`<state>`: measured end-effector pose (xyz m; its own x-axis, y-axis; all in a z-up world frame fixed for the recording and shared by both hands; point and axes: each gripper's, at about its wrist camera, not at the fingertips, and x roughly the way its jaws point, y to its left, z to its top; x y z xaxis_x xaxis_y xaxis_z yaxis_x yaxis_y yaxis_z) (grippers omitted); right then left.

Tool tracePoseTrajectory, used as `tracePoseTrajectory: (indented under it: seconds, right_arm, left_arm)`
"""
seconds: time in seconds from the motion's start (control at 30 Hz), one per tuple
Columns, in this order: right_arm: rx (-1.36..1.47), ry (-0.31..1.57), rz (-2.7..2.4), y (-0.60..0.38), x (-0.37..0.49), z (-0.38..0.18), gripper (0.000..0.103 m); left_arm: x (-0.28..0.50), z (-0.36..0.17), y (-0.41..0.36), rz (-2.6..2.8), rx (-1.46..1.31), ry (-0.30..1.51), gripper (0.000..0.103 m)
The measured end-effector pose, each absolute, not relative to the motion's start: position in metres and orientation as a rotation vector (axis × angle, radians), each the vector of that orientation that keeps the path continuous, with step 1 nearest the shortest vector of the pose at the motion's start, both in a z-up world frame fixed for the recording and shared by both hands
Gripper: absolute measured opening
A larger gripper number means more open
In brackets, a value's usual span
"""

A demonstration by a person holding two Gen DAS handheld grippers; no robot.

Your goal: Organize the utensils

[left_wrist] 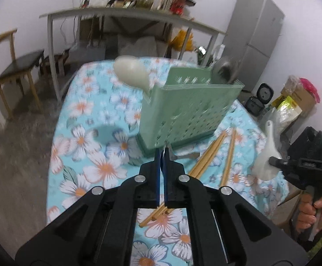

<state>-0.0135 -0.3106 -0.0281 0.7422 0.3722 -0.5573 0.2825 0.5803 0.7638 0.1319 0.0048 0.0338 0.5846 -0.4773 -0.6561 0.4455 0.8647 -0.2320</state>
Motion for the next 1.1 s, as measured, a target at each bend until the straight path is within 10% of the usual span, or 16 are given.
tracePoseTrajectory:
  seconds: [0.53, 1.1]
  right_arm:
    - [0.976, 0.761, 0.056, -0.31, -0.013, -0.029, 0.004]
    - [0.993, 0.773, 0.041, -0.315, -0.009, -0.035, 0.004]
  left_arm:
    - [0.122, 0.163, 0.025, -0.512, 0.015, 0.383, 0.001]
    - [0.168, 0.139, -0.023, -0.427, 0.294, 0.437, 0.002]
